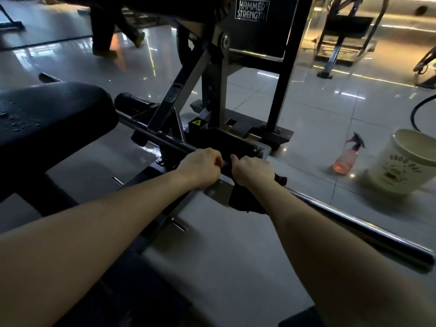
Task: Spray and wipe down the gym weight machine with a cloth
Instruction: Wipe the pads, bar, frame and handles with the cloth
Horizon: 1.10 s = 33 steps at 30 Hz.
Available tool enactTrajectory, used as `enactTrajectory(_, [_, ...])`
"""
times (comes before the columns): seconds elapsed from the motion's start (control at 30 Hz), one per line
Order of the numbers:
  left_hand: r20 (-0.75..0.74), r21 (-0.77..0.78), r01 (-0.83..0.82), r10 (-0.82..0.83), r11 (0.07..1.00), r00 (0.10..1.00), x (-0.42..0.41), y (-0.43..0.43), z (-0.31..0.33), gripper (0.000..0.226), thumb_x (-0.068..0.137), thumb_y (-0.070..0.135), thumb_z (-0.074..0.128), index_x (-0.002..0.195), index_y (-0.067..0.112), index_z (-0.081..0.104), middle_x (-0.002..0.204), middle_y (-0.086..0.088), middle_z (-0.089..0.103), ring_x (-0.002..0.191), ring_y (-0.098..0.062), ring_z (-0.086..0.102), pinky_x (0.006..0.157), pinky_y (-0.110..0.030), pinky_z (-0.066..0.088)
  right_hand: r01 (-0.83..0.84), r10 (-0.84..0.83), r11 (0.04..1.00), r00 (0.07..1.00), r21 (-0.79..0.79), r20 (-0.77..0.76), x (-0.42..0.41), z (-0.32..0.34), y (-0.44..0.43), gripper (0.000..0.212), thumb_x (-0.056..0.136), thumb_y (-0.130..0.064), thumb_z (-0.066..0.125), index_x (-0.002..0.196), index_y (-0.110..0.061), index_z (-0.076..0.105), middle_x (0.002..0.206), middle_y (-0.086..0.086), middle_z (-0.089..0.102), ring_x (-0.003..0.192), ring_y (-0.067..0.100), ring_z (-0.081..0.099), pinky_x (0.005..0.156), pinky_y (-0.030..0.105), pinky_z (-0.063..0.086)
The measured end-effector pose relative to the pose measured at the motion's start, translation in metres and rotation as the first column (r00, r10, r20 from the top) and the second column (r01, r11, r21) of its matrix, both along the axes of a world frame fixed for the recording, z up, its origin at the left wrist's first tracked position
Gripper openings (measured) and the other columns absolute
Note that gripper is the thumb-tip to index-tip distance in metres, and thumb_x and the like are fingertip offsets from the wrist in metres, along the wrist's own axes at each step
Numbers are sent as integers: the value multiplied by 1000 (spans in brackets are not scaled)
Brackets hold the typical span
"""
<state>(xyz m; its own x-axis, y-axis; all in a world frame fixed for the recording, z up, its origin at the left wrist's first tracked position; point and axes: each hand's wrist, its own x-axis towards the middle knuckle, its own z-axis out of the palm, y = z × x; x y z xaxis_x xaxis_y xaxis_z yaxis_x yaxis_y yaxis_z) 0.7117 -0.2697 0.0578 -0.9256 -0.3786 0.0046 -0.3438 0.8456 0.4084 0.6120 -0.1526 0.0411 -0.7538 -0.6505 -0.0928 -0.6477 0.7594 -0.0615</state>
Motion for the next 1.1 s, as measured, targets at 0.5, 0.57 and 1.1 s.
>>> enactTrajectory(0.5, [89, -401, 509, -521, 761, 849, -54, 33, -24, 71, 88, 47, 70, 147, 18, 43, 129, -6, 61, 120, -25, 55, 110, -41, 38, 464, 150, 686, 663, -560, 734, -17, 19, 74, 33, 99, 0, 49, 131, -9, 44, 114, 16, 56, 81, 23, 66, 56, 24, 55])
enactTrajectory(0.57, [197, -572, 519, -508, 635, 839, -59, 30, -26, 57, 96, 44, 58, 145, 19, 45, 135, -6, 55, 127, -26, 47, 112, -41, 31, 302, 77, 805, 800, -511, 595, -9, 10, 79, 38, 98, -9, 57, 133, -12, 44, 119, 12, 58, 89, 17, 63, 67, 19, 55])
enactTrajectory(1.1, [250, -729, 346, -241, 591, 938, -31, -24, -67, 74, 97, 42, 52, 155, 8, 24, 159, -14, 30, 147, -31, 28, 125, -47, 15, 24, 42, 980, 947, -200, 319, -25, -11, 64, 52, 72, -36, 79, 116, -25, 54, 86, -7, 69, 68, 8, 68, 71, 36, 60])
